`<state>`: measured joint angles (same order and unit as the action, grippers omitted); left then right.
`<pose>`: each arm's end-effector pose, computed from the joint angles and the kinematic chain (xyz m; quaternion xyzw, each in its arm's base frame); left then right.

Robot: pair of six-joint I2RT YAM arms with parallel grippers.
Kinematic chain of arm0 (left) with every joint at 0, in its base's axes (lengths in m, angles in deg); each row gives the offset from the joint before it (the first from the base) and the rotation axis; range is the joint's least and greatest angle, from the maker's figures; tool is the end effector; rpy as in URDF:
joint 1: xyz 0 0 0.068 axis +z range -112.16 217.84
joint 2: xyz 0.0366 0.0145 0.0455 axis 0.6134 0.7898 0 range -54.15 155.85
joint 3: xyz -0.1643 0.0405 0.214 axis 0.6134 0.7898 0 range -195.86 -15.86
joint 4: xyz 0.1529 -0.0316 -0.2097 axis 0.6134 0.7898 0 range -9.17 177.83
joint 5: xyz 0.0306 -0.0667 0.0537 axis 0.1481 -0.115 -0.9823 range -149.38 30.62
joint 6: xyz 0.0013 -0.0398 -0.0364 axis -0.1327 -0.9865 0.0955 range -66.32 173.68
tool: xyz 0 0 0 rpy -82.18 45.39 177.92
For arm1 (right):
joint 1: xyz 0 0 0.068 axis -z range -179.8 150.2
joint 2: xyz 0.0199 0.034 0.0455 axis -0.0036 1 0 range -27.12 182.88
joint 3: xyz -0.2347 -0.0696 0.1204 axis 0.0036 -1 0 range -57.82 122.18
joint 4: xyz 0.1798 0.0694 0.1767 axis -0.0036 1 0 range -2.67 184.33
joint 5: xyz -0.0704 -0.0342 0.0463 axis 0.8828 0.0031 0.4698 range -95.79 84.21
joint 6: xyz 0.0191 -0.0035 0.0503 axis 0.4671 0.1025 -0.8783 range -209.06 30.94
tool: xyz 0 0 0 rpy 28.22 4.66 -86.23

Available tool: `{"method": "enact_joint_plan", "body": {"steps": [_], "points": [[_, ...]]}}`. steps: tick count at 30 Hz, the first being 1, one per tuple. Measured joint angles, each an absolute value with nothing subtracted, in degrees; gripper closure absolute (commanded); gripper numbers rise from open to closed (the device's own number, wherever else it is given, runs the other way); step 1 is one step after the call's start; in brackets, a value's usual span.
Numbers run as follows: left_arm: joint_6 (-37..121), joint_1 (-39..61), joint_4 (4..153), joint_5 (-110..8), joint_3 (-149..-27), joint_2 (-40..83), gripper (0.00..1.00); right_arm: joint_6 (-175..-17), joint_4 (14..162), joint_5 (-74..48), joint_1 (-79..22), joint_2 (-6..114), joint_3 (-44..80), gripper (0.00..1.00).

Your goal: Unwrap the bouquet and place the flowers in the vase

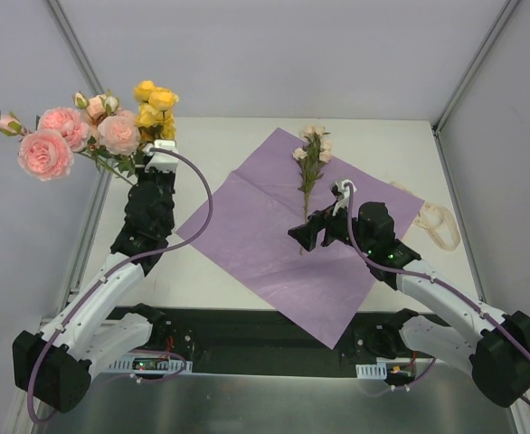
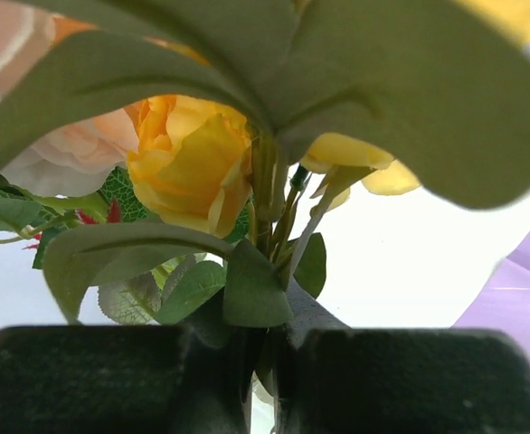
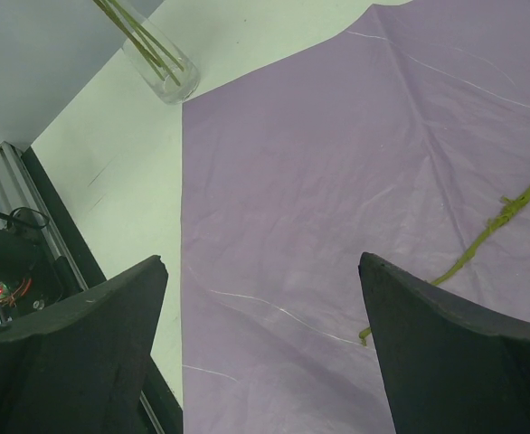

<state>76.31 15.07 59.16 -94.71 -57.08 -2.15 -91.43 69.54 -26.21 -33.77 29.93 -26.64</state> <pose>0.2021 -0.0624 0.3541 0.0184 0.6501 0.1924 0.7348 0.1833 0.1385 0.2671 -0.3142 0.6835 0.3284 0.5711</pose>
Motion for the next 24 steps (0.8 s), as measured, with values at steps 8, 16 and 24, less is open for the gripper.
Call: {"method": "enact_joint_plan", "body": {"steps": [8,16,24], "points": [[73.3,15.1,61.3,-95.5,-57.2,-3.3,0.26,-91.5,69.6,-26.2,-33.8,31.2,-26.5,0.10],[70.5,15.1,67.8,-93.0,-57.5,-9.2,0.21,-91.4,72.1,-25.7,-33.8,35.6,-23.3,0.09],[69.6,15.8,69.9,-89.8,-61.6,-3.9,0.47,-91.3,75.0,-24.6,-33.8,37.5,-20.8,0.09]]}}
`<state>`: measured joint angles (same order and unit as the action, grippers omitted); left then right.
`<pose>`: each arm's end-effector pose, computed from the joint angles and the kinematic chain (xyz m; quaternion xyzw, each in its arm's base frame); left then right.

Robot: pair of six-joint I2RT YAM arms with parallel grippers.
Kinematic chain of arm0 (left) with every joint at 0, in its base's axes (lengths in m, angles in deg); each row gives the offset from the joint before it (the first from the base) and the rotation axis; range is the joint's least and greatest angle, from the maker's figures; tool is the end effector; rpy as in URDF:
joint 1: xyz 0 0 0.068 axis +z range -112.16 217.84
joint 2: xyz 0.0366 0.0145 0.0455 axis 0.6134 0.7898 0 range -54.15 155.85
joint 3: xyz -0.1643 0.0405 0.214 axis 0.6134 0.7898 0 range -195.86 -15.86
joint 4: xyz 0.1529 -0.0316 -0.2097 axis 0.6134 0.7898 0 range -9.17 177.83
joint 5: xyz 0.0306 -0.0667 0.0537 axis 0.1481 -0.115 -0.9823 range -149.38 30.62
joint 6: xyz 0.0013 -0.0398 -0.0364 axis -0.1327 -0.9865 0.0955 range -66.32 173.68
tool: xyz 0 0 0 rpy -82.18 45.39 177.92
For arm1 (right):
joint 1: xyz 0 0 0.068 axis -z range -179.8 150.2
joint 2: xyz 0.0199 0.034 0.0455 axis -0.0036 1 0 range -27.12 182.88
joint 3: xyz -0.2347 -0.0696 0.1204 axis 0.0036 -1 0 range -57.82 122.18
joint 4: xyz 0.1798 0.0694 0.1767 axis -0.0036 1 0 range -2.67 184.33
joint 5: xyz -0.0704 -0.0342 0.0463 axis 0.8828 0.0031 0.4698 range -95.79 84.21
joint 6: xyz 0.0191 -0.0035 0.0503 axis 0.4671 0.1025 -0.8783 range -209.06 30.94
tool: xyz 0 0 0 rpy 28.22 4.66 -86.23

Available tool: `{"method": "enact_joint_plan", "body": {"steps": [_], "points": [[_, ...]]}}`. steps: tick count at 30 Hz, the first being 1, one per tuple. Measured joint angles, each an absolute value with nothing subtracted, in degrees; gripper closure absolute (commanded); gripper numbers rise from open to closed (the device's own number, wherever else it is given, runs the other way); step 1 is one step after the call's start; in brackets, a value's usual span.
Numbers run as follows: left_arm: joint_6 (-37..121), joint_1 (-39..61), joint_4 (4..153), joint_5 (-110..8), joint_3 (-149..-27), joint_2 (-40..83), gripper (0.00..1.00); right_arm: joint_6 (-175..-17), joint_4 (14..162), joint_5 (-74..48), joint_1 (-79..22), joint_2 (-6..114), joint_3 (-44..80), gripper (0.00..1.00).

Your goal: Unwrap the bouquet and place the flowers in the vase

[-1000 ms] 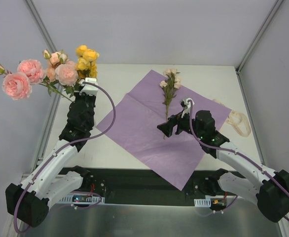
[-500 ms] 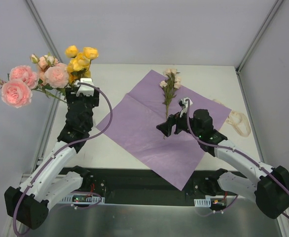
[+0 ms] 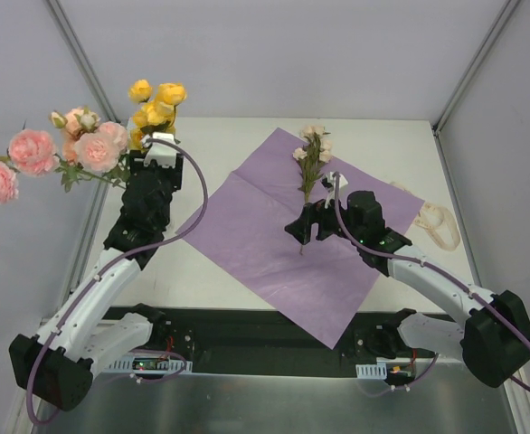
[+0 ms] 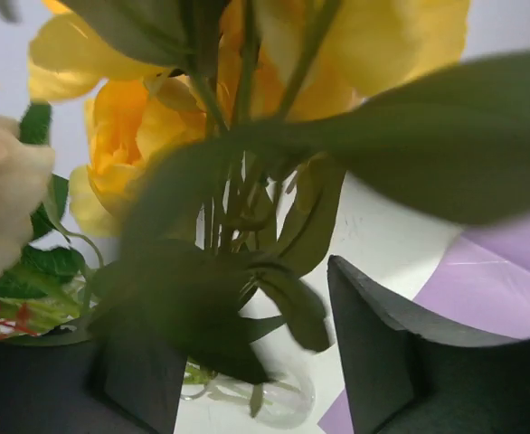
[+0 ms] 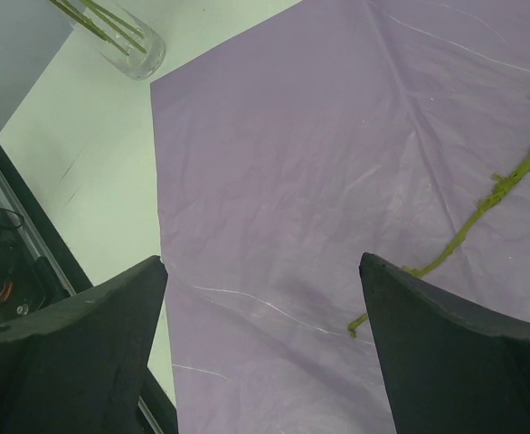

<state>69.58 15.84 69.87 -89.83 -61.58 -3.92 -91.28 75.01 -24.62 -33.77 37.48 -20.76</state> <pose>0.1960 -0.0597 0.3687 0.0236 0.6717 0.1365 0.7278 0.2057 0.1525 0.2637 -0.3100 0.7268 0.3097 0.5290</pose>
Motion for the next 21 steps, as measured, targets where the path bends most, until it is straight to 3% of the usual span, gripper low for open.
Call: {"method": "enact_joint_plan", "body": {"steps": [3,7,21], "points": [[69.6,16.6,71.0,-88.8,-64.6,0.7,0.54,-91.1,75.3,-24.2,-33.8,37.5,-20.6,0.09],[69.6,17.3,72.1,-87.9,-66.7,4.0,0.56,-90.5,76.0,-23.5,-33.8,37.5,-20.5,0.09],[69.6,17.3,73.5,-88.5,-66.7,4.2,0.52,-90.1,76.7,-22.8,-33.8,37.5,-20.5,0.09]]}}
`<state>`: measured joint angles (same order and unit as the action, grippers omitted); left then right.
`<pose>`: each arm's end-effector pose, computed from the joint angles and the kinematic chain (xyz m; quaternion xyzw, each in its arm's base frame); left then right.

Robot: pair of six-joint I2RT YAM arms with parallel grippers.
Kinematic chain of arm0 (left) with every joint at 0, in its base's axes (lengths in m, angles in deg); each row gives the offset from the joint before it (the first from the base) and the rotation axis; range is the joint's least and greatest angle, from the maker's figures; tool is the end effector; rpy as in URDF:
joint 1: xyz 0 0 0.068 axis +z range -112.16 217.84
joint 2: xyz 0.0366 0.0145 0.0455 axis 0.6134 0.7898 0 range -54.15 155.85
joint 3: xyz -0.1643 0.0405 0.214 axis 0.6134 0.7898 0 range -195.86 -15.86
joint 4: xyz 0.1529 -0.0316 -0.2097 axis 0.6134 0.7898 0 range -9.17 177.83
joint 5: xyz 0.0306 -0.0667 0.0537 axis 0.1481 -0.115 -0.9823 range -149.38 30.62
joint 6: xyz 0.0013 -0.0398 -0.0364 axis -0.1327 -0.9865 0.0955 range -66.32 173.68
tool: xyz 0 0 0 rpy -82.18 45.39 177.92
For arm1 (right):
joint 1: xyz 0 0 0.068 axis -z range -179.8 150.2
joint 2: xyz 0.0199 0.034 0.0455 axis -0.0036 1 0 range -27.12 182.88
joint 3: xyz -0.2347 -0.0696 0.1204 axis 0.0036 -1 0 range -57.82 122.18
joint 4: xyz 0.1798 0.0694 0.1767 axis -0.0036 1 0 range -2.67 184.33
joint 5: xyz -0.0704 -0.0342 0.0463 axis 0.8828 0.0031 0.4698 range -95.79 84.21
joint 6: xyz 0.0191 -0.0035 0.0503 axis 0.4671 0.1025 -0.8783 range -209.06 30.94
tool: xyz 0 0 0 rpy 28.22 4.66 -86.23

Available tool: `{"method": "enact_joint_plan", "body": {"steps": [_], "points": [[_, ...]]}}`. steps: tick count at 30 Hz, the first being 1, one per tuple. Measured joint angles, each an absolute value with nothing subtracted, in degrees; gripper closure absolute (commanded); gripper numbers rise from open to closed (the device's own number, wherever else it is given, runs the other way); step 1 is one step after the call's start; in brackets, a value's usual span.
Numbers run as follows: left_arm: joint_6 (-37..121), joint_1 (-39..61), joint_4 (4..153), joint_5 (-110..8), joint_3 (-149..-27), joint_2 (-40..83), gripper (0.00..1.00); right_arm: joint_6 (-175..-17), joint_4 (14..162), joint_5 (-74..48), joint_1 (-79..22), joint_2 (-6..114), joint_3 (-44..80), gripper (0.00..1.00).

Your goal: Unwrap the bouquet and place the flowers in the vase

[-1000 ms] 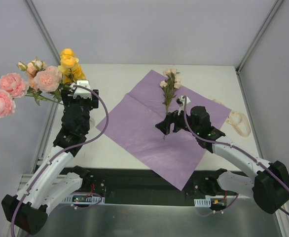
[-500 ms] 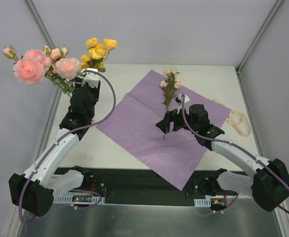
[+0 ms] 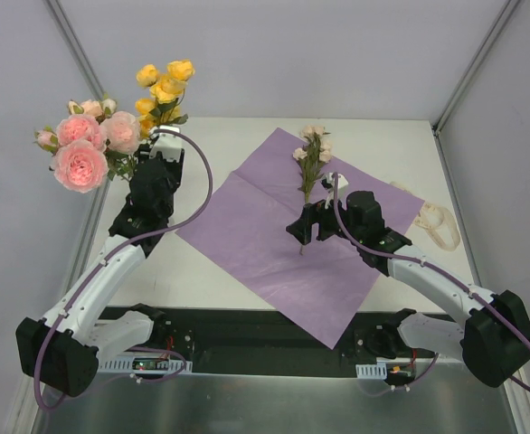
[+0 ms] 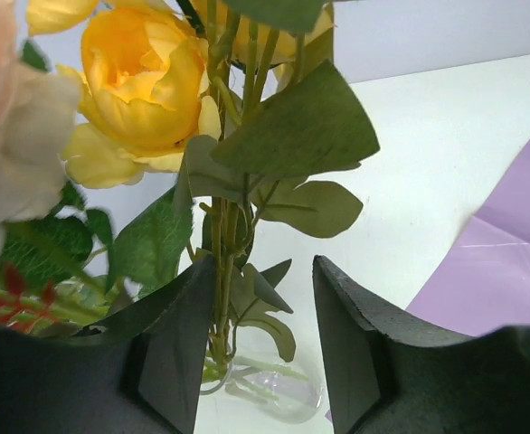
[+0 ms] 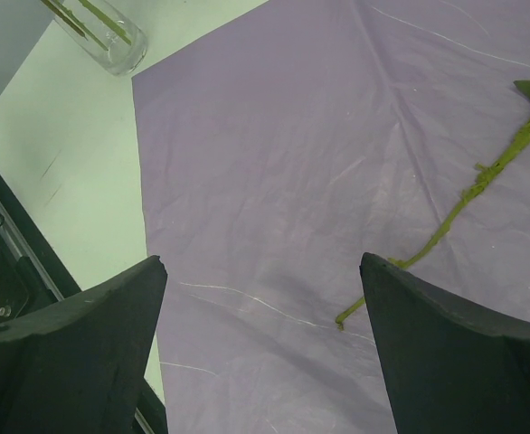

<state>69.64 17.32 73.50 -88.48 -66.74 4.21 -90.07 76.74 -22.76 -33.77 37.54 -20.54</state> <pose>0.2284 -0.0669 0.3656 0.0461 0.7065 0.1506 0.6900 0.2062 0.1515 0.2615 -0.3096 0.7365 0.2903 0.5268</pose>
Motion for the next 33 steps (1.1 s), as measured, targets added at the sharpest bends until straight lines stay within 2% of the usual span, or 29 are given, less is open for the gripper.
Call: {"method": "enact_joint_plan", "body": {"steps": [1,6,10,17,25,33], "points": [[69.6,17.3,73.5,-88.5,-66.7,4.2,0.50,-90.1,76.7,-22.8,-33.8,37.5,-20.5,0.08],[69.3,17.3,74.4,-88.4,-66.7,2.9,0.23,-90.1,76.7,-22.8,-33.8,37.5,-20.5,0.08],[67.3,17.3,77.6,-87.7,-67.3,0.0,0.16,-90.1,77.0,-22.9,-33.8,37.6,-20.4,0.08],[59.2,17.3,86.7,-80.1,-73.9,-4.9,0.14,-90.1,80.6,-22.9,-33.8,40.1,-16.6,0.07],[50.5,17.3,93.6,-63.1,-77.3,-11.1,0.15,-92.8,92.3,-15.9,-33.6,46.4,-6.4,0.09],[46.6,17.3,95.3,-39.3,-82.1,-10.4,0.16,-99.6,103.4,-7.5,-31.9,59.1,2.1,0.21]]}}
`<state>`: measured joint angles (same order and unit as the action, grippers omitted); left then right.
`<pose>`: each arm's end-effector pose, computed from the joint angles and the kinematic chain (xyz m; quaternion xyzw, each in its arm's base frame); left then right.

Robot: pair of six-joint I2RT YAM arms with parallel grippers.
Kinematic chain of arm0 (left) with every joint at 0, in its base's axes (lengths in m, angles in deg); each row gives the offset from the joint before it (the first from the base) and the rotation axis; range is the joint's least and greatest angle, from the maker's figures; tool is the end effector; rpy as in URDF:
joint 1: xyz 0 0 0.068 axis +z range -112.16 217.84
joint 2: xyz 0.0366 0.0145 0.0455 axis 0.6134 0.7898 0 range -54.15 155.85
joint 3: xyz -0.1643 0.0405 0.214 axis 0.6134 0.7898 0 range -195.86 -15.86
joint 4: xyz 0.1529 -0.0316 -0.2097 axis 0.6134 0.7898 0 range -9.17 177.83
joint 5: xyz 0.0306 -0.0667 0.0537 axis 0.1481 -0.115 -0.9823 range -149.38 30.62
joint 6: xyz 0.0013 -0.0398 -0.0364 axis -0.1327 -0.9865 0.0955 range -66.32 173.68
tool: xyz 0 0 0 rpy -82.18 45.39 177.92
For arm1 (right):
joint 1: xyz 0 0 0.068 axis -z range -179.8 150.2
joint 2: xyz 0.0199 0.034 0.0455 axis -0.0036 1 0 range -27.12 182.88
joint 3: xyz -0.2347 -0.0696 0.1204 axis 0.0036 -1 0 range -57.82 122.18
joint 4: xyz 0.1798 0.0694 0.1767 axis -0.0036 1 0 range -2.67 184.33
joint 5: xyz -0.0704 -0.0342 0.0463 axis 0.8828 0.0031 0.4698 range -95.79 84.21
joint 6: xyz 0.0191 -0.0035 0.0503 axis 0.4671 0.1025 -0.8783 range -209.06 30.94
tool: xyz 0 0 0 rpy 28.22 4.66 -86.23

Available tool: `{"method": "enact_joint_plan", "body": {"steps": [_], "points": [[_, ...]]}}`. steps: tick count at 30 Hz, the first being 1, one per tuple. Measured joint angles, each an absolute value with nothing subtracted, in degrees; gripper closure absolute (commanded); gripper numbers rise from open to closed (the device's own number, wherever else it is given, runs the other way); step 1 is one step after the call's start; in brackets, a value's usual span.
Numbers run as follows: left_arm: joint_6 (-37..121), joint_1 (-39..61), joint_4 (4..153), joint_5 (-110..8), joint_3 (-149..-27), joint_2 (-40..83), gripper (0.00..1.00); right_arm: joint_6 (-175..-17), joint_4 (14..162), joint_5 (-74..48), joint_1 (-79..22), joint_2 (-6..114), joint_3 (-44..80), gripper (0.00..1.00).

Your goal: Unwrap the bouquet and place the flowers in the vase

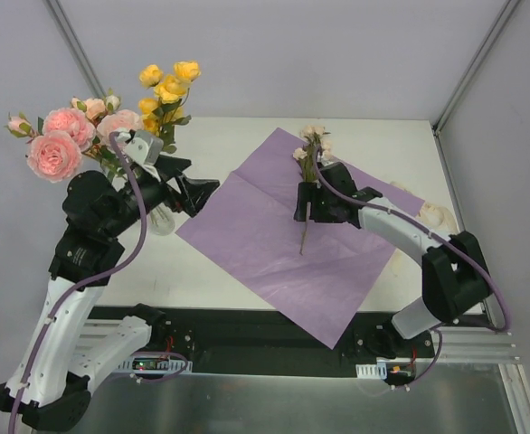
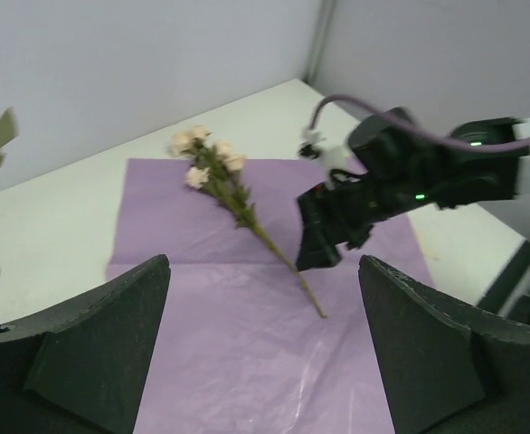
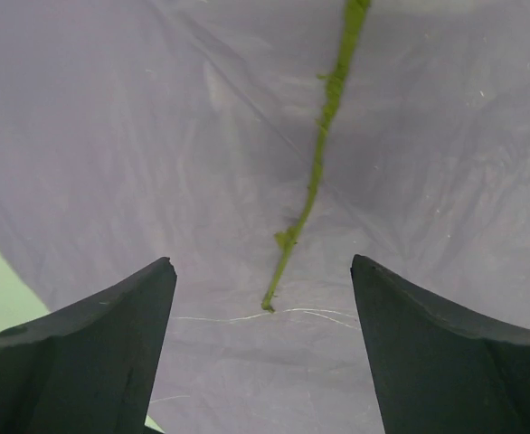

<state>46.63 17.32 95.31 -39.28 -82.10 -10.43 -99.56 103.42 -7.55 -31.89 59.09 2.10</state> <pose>0.1258 -0.0601 0.4603 0.2066 0.6259 -0.2882 0.6946 0.2789 0.1762 0.2483 -0.1774 0.8975 0.1597 0.3709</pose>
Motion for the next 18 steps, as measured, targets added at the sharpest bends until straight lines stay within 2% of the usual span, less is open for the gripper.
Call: {"method": "enact_joint_plan", "body": {"steps": [5,11,18], "points": [[43.9,17.3,94.2,-29.5,-87.0,-3.3,0.21,-102.4,106.9,-4.4,-31.8,67.2,5.4,0.35],[43.5,17.3,93.9,-25.1,-85.2,4.8,0.23,-103.3,107.8,-0.7,-31.9,72.6,9.1,0.54],[43.8,17.2,93.5,-25.1,-78.0,3.8,0.23,-103.2,107.6,1.8,-32.4,75.1,10.6,0.60]]}}
